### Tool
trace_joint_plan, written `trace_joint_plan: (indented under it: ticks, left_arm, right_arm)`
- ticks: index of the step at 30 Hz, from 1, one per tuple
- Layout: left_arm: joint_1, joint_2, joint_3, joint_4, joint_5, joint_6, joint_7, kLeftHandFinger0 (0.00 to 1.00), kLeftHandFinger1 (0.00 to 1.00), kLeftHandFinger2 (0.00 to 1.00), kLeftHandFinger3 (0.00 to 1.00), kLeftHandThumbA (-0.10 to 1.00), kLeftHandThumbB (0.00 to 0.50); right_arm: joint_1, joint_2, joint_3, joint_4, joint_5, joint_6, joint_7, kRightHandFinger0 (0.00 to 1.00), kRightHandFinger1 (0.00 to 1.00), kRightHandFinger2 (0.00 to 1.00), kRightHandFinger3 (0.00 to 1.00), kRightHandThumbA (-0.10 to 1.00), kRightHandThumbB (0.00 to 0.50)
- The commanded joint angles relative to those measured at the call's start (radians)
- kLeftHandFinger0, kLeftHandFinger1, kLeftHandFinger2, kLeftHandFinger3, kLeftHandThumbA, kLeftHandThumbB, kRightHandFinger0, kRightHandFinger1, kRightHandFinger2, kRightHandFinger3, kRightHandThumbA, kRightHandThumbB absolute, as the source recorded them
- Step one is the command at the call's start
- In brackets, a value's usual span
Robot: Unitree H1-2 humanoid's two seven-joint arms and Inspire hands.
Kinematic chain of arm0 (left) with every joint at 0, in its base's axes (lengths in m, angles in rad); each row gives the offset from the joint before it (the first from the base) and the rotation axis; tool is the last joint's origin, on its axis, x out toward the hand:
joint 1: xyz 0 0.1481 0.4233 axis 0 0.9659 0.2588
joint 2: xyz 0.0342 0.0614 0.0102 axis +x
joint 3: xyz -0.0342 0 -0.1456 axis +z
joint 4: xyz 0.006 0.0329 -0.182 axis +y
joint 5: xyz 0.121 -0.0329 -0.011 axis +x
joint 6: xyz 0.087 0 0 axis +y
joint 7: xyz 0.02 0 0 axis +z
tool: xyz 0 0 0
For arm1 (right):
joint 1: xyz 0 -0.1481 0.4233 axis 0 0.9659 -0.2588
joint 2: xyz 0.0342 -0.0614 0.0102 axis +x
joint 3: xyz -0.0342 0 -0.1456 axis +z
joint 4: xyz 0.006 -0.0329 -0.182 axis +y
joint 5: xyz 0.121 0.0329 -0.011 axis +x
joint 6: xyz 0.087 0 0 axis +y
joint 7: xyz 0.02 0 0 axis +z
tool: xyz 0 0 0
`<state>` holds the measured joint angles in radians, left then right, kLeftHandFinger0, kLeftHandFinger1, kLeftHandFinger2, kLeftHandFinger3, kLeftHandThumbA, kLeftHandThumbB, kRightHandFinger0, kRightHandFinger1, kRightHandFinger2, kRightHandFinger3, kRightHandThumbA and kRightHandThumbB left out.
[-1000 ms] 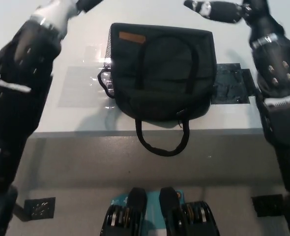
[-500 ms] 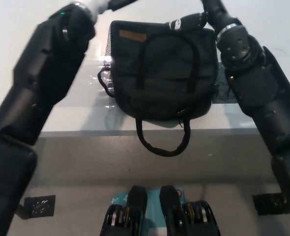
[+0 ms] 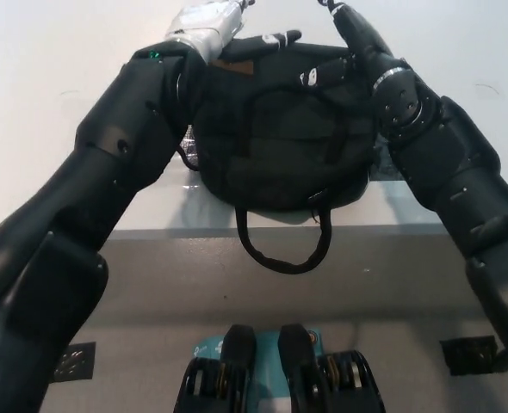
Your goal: A soft travel bag is kept infront of the robot in the middle of the desk and the robot uses both its hands to press it to reduce its size
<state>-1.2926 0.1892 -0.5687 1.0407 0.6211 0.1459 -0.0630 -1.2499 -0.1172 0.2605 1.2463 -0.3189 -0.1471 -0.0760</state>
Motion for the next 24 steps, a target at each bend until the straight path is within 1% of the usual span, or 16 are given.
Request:
trace_joint_plan:
  ticks: [1, 3, 4, 5, 7, 8, 9, 11, 13, 14, 15, 16, 17, 21, 23, 24]
  left_arm:
    - [-0.079, -0.004, 0.001, -0.002, 0.037, -0.021, 0.067, 1.00, 1.00, 1.00, 1.00, 1.00, 0.259]
    - [-0.069, -0.005, 0.008, -0.002, 0.032, -0.030, 0.076, 1.00, 1.00, 1.00, 1.00, 1.00, 0.256]
    - [-0.061, -0.007, 0.016, 0.000, 0.025, -0.043, 0.088, 1.00, 1.00, 1.00, 1.00, 1.00, 0.260]
    - [-0.052, -0.005, 0.015, -0.004, 0.028, -0.047, 0.096, 1.00, 1.00, 1.00, 1.00, 1.00, 0.260]
    - [-0.040, -0.006, 0.019, 0.003, 0.023, -0.053, 0.103, 1.00, 1.00, 1.00, 1.00, 1.00, 0.266]
    - [-0.023, -0.007, 0.021, 0.003, 0.022, -0.053, 0.109, 1.00, 1.00, 1.00, 1.00, 1.00, 0.277]
    - [-0.017, -0.010, 0.027, 0.012, 0.015, -0.061, 0.114, 1.00, 1.00, 1.00, 1.00, 1.00, 0.280]
    - [-0.002, -0.014, 0.034, 0.027, 0.007, -0.069, 0.112, 1.00, 1.00, 1.00, 1.00, 1.00, 0.297]
    - [0.022, -0.019, 0.052, 0.026, -0.008, -0.079, 0.127, 1.00, 1.00, 1.00, 1.00, 1.00, 0.289]
    - [0.040, -0.027, 0.063, 0.041, -0.015, -0.087, 0.146, 1.00, 1.00, 1.00, 1.00, 1.00, 0.291]
    - [0.069, -0.040, 0.072, 0.057, -0.022, -0.090, 0.162, 1.00, 1.00, 1.00, 1.00, 1.00, 0.270]
    - [0.074, -0.042, 0.074, 0.061, -0.021, -0.091, 0.166, 1.00, 1.00, 1.00, 1.00, 1.00, 0.268]
    - [0.105, -0.050, 0.091, 0.072, -0.038, -0.115, 0.188, 1.00, 1.00, 1.00, 1.00, 1.00, 0.238]
    - [0.168, -0.067, 0.090, 0.131, -0.024, -0.145, 0.216, 1.00, 1.00, 1.00, 1.00, 1.00, 0.257]
    - [0.196, -0.075, 0.074, 0.154, -0.009, -0.151, 0.223, 1.00, 1.00, 1.00, 1.00, 1.00, 0.265]
    - [0.213, -0.081, 0.072, 0.165, -0.007, -0.159, 0.233, 1.00, 1.00, 1.00, 1.00, 1.00, 0.266]
  right_arm:
    - [-0.069, -0.011, -0.005, 0.001, 0.001, -0.065, -0.027, 1.00, 1.00, 1.00, 1.00, 1.00, 0.111]
    - [-0.065, -0.009, -0.005, 0.005, 0.001, -0.076, -0.027, 1.00, 1.00, 1.00, 1.00, 1.00, 0.134]
    - [-0.060, -0.011, -0.009, 0.004, 0.007, -0.074, -0.020, 1.00, 1.00, 1.00, 1.00, 1.00, 0.168]
    - [-0.057, -0.010, -0.006, 0.007, 0.002, -0.076, -0.024, 1.00, 1.00, 1.00, 1.00, 1.00, 0.170]
    - [-0.052, -0.006, -0.003, 0.014, -0.001, -0.078, -0.031, 1.00, 1.00, 1.00, 1.00, 1.00, 0.148]
    - [-0.045, 0.000, 0.006, 0.021, -0.009, -0.068, -0.031, 1.00, 1.00, 1.00, 1.00, 1.00, 0.124]
    - [-0.040, 0.005, 0.005, 0.016, -0.008, -0.050, -0.027, 1.00, 1.00, 1.00, 1.00, 1.00, 0.125]
    - [-0.027, 0.020, -0.005, 0.024, 0.003, -0.057, -0.038, 1.00, 1.00, 1.00, 1.00, 1.00, 0.164]
    - [-0.015, 0.026, 0.004, 0.030, -0.006, -0.067, -0.045, 1.00, 1.00, 1.00, 1.00, 1.00, 0.156]
    - [-0.007, 0.033, 0.006, 0.041, -0.008, -0.074, -0.052, 1.00, 1.00, 1.00, 1.00, 1.00, 0.137]
    - [0.006, 0.042, 0.009, 0.053, -0.007, -0.071, -0.042, 1.00, 1.00, 1.00, 1.00, 1.00, 0.150]
    - [0.008, 0.043, 0.011, 0.056, -0.009, -0.073, -0.039, 1.00, 1.00, 1.00, 1.00, 1.00, 0.149]
    - [0.021, 0.046, 0.031, 0.068, -0.028, -0.074, -0.040, 1.00, 1.00, 1.00, 1.00, 1.00, 0.126]
    - [0.071, 0.070, 0.077, 0.099, -0.057, -0.040, -0.039, 1.00, 1.00, 1.00, 1.00, 1.00, 0.093]
    - [0.100, 0.082, 0.089, 0.110, -0.059, -0.031, -0.041, 1.00, 1.00, 1.00, 1.00, 1.00, 0.105]
    - [0.116, 0.087, 0.095, 0.116, -0.062, -0.034, -0.051, 1.00, 1.00, 1.00, 1.00, 1.00, 0.092]
